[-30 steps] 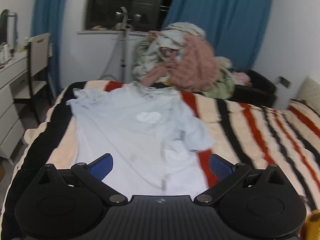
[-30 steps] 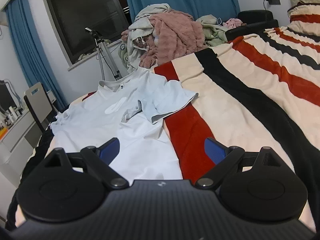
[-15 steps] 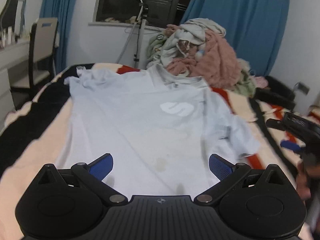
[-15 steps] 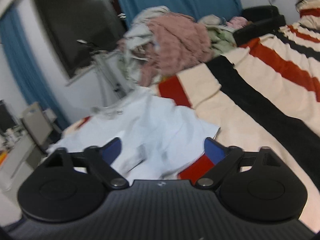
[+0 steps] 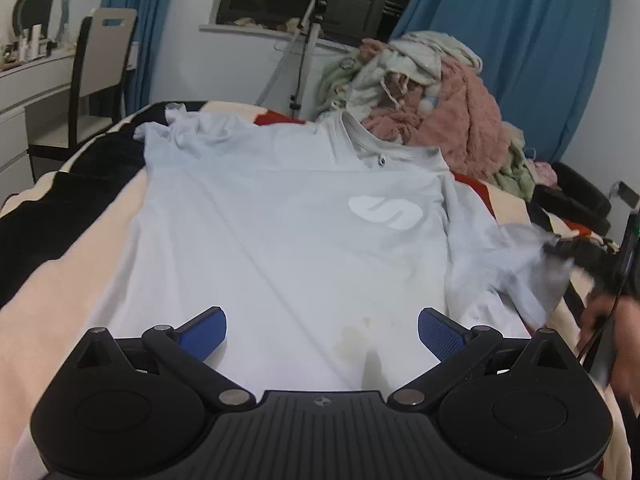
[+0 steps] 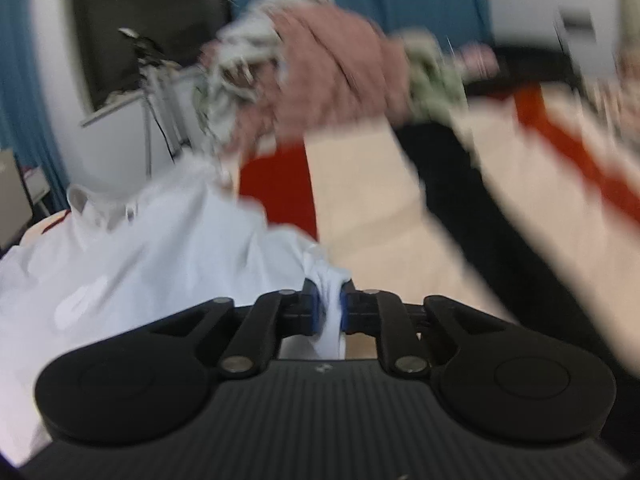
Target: Fold clothes
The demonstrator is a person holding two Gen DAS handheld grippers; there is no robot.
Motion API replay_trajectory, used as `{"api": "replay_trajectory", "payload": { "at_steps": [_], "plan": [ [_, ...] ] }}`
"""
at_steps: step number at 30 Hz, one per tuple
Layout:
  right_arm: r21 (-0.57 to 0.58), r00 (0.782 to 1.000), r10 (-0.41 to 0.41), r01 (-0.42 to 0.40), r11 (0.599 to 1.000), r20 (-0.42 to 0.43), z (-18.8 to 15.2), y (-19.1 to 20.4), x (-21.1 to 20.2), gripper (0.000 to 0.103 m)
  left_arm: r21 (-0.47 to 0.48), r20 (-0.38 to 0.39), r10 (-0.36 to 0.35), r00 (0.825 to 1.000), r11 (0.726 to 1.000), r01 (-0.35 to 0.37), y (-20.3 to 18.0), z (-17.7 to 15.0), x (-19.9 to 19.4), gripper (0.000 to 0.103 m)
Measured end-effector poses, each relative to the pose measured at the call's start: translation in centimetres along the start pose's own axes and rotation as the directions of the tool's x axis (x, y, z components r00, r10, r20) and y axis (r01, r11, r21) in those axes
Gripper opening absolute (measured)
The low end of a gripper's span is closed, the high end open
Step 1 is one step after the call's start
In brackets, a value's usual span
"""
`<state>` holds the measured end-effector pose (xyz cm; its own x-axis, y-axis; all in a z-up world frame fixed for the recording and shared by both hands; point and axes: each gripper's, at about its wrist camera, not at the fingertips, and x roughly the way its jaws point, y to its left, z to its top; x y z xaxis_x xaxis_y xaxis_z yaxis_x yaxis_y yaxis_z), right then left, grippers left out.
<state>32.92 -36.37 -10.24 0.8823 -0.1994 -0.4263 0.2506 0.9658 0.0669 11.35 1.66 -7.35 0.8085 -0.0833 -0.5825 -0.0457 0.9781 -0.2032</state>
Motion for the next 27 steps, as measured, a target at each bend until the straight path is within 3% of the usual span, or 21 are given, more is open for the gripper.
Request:
{"api": "replay_trajectory", "payload": {
  "at_steps": [6,8,11,14,16,17,18,23,27],
  "plan": [
    [-0.172,0.995,-0.067,0.08,0.982,0.076,4.3,-0.4,3.8,0.012,0.007,0.013,0.024,1.0,1.0,-0.024,-0.9,0.0,0.7,0.103],
    [-0.206,0.992,-0.116,0.126,0.97,0.057,5.0,-1.0,6.4,0.012,0.025,0.006,0.024,1.0,0.999,-0.024,-1.4,-0.1,1.4,0.103],
    [-0.245,0.988,-0.157,0.151,0.958,-0.007,4.3,-1.5,10.4,0.012,0.055,0.001,0.03,1.0,0.998,-0.03,-1.9,-0.5,2.4,0.103],
    [-0.242,0.992,-0.122,0.112,0.964,-0.027,2.6,-1.6,12.8,0.017,0.072,-0.02,0.037,0.999,0.997,-0.035,-2.2,-0.7,3.7,0.103],
    [-0.203,0.994,-0.103,0.093,0.975,-0.036,1.8,-1.7,13.4,0.041,0.075,-0.034,0.038,0.999,0.997,-0.035,-2.2,-0.8,4.5,0.103],
    [-0.181,0.995,-0.095,0.086,0.98,-0.04,1.5,-1.8,13.4,0.072,0.077,-0.04,0.038,0.998,0.996,-0.035,-2.3,-0.8,4.8,0.103],
    [-0.16,0.995,-0.088,0.08,0.984,-0.043,1.2,-1.9,13.2,0.09,0.078,-0.047,0.039,0.998,0.996,-0.035,-2.3,-0.8,5.2,0.103],
    [-0.102,0.999,0.015,-0.018,0.995,-0.034,1.1,-2.0,8.8,0.088,0.091,-0.056,0.035,0.998,0.995,-0.029,-2.5,-1.0,5.7,0.103],
    [-0.099,0.998,0.063,-0.063,0.993,-0.007,1.0,-1.4,1.9,0.088,0.118,-0.031,0.029,0.999,0.993,-0.025,-3.0,-1.2,4.5,0.103]
  ]
}}
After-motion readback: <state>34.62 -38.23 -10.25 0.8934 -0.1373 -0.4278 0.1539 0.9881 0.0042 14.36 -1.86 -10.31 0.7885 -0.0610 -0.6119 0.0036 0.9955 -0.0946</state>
